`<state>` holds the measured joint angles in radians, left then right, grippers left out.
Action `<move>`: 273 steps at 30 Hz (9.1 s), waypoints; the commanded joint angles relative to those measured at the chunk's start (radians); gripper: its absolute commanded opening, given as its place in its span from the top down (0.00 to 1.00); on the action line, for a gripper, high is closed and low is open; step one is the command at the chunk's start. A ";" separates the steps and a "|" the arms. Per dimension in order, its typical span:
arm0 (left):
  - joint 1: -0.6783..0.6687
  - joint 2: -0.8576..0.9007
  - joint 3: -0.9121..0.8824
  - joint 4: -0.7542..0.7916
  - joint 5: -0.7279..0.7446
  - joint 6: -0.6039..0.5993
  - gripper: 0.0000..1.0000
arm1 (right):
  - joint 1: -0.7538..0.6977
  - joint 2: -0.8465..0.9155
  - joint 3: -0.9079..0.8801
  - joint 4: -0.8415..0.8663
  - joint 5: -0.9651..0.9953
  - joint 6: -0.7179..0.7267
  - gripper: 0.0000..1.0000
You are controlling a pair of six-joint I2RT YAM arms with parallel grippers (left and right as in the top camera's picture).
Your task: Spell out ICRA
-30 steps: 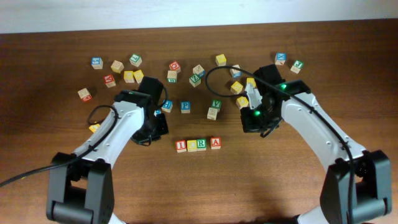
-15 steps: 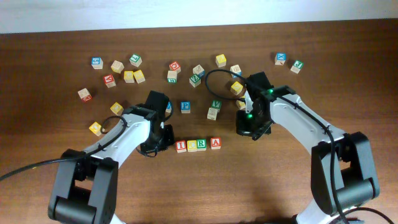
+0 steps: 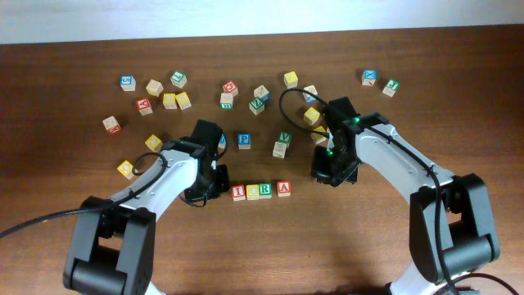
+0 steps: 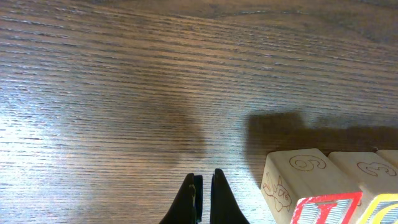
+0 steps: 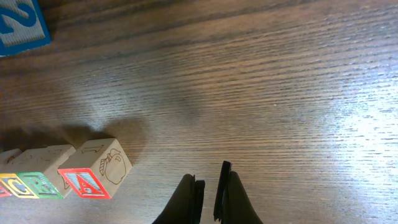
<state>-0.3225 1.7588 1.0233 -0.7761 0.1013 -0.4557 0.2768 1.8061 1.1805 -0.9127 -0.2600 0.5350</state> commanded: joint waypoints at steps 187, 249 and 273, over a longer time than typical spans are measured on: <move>0.173 -0.740 0.120 -0.460 -0.083 0.061 0.01 | 0.212 -0.867 0.031 -0.497 0.271 0.188 0.02; 0.173 -0.740 0.120 -0.460 -0.083 0.061 0.01 | -0.188 -1.610 -0.679 0.249 0.216 -0.217 0.02; 0.173 -0.740 0.120 -0.460 -0.083 0.061 0.01 | -0.247 -1.803 -1.135 0.925 0.108 -0.364 0.02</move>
<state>-0.1539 1.0210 1.1343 -1.2350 0.0254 -0.4076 0.0376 0.0154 0.0792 -0.0238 -0.1337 0.2058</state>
